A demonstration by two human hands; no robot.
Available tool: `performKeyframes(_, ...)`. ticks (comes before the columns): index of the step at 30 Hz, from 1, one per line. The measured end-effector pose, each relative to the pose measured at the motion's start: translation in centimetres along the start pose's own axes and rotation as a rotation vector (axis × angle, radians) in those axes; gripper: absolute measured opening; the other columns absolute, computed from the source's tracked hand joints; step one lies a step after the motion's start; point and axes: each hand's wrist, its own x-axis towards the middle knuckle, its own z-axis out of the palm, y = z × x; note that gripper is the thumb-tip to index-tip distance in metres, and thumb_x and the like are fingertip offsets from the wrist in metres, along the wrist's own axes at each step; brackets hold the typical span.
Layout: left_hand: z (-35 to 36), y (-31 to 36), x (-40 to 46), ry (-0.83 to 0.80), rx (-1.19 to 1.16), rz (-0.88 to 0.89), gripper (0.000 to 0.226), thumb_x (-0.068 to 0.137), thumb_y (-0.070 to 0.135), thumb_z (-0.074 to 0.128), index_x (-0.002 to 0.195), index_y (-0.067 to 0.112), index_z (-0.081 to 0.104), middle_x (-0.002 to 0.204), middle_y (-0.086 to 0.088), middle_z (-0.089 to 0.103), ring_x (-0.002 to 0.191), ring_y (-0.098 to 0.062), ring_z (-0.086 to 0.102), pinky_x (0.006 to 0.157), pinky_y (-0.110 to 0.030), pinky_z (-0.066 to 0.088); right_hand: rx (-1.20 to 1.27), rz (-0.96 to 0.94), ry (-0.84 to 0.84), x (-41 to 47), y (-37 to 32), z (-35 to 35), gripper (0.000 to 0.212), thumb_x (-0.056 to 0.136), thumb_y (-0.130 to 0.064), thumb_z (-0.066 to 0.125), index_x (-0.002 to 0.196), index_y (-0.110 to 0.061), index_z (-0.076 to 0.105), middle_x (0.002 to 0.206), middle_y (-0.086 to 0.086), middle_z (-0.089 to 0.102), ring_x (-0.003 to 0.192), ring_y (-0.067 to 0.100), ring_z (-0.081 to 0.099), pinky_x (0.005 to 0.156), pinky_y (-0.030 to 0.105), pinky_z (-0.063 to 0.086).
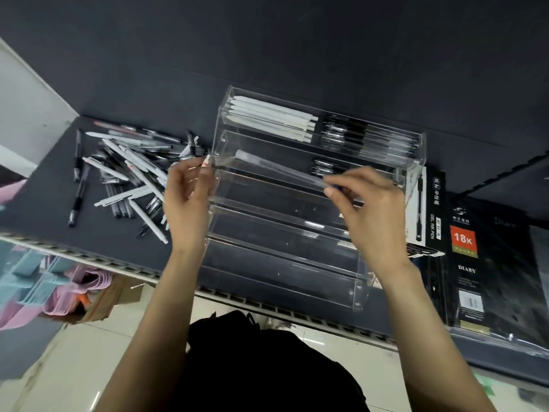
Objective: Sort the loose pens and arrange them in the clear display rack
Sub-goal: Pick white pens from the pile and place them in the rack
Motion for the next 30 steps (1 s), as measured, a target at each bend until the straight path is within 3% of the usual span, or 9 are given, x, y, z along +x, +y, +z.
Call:
performKeyframes(3,-2.9,-1.8,0.8,0.034,0.247,0.106,0.011,0.093,0.016,0.059,0.103,0.019,0.059,0.087,0.014,0.062,0.084,-0.001,0.059,0.077,-0.019,0.047,-0.030,-0.002,-0.098,-1.4,0.2,1.0,0.014,0.084,-0.012,0.071,0.098,-0.013,0.074,0.091,-0.002,0.066,0.069,0.010,0.060,0.069,0.018,0.050)
performKeyframes(7,-4.6,-4.2,0.5,-0.033,0.393,0.040,0.026,0.092,0.020,0.060,0.118,0.019,0.060,0.106,0.010,0.064,0.094,-0.002,0.060,0.081,-0.017,0.048,-0.153,-0.010,-0.191,-2.8,1.1,2.9,0.011,0.085,-0.013,0.069,0.096,-0.013,0.073,0.091,0.000,0.067,0.069,0.014,0.064,0.064,0.035,0.057)
performKeyframes(12,-4.7,-5.9,-0.5,-0.189,0.461,0.065,0.029,0.093,0.018,0.061,0.121,0.022,0.060,0.110,0.007,0.063,0.086,-0.001,0.062,0.081,-0.017,0.051,-0.215,-0.074,-0.258,-3.5,0.9,4.1,0.008,0.084,-0.012,0.070,0.091,-0.011,0.074,0.087,0.002,0.065,0.066,0.018,0.063,0.059,0.031,0.055)
performKeyframes(17,-5.8,-7.3,-1.9,-0.156,0.532,0.121,0.023,0.092,0.012,0.061,0.114,0.018,0.066,0.100,0.012,0.064,0.086,0.000,0.062,0.081,-0.012,0.050,-0.301,-0.049,-0.382,-5.8,0.3,6.4,0.008,0.081,-0.015,0.073,0.089,-0.011,0.074,0.082,0.004,0.065,0.062,0.023,0.066,0.054,0.034,0.056)
performKeyframes(24,-6.0,-7.2,-2.8,-0.118,0.449,0.052,0.019,0.092,0.018,0.062,0.110,0.021,0.066,0.102,0.007,0.068,0.090,-0.002,0.064,0.084,-0.016,0.050,-0.258,-0.046,-0.520,-5.8,-0.1,8.9,0.018,0.090,-0.008,0.061,0.104,-0.010,0.073,0.096,0.007,0.068,0.080,0.025,0.067,0.072,0.039,0.057)
performKeyframes(30,-5.4,-7.4,-2.7,-0.080,0.481,-0.005,0.016,0.091,0.018,0.063,0.104,0.027,0.062,0.097,0.010,0.065,0.092,-0.012,0.064,0.088,-0.032,0.054,-0.265,0.004,-0.710,-5.2,-0.2,8.9,0.040,0.093,0.002,0.046,0.124,-0.017,0.062,0.118,0.004,0.062,0.101,0.022,0.062,0.088,0.036,0.051)
